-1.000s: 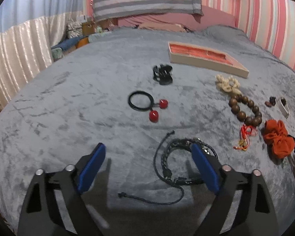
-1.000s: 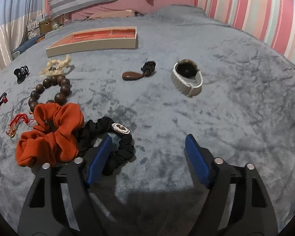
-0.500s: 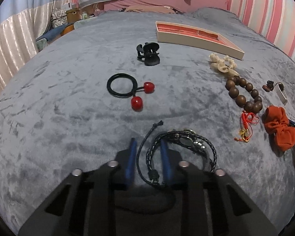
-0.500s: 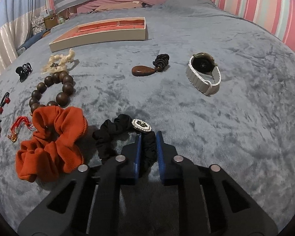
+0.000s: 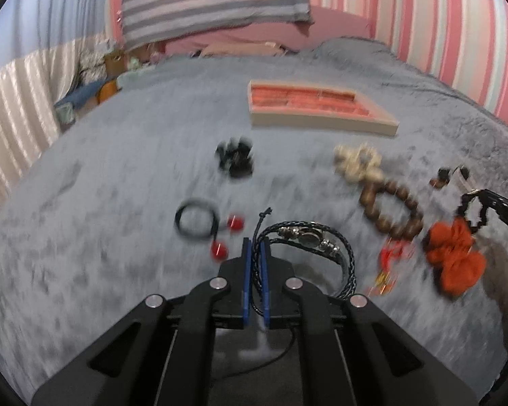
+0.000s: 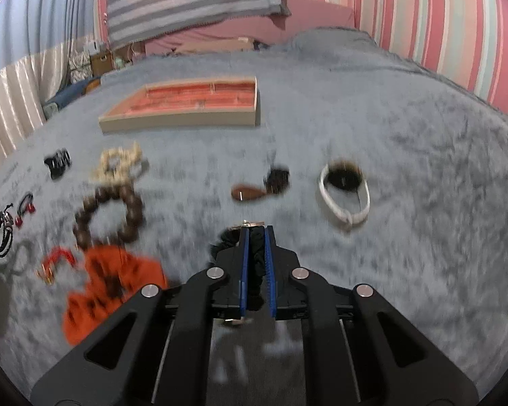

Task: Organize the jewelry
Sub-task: 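Carry both items over the brick-pattern tray and open both tools to drop them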

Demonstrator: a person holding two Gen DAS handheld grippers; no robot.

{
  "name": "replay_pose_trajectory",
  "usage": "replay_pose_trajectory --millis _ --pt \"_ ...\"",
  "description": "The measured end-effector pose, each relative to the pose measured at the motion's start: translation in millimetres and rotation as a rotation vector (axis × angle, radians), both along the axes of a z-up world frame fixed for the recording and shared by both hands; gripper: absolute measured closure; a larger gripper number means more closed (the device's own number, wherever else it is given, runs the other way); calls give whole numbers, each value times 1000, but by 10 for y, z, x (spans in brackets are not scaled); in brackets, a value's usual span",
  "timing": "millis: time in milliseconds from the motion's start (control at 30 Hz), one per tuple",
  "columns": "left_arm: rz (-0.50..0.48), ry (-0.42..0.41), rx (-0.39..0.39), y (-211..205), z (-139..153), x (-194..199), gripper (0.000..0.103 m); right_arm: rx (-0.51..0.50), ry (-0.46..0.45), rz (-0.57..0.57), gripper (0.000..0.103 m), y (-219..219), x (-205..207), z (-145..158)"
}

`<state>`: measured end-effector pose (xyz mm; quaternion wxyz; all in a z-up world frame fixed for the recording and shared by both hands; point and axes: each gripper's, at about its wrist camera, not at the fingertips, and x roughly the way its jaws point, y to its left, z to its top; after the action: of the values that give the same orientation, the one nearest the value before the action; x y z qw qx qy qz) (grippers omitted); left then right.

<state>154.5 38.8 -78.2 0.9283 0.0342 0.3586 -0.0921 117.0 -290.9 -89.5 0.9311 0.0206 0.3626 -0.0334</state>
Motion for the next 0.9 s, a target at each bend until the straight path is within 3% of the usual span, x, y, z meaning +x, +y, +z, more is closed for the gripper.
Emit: replay_pose_trajectory --millis 233,433,667,900 --pt "-41 -64 7 -337 451 855 97 34 -74 50 93 -16 830 426" --pt "-27 -27 0 -711 571 2116 98 31 -79 88 93 19 1961 547" --pt "19 67 44 -1140 321 3568 98 35 -36 71 93 -29 3251 303" --pt "61 182 84 -1301 -103 4428 98 56 79 26 93 -123 4162 -93"
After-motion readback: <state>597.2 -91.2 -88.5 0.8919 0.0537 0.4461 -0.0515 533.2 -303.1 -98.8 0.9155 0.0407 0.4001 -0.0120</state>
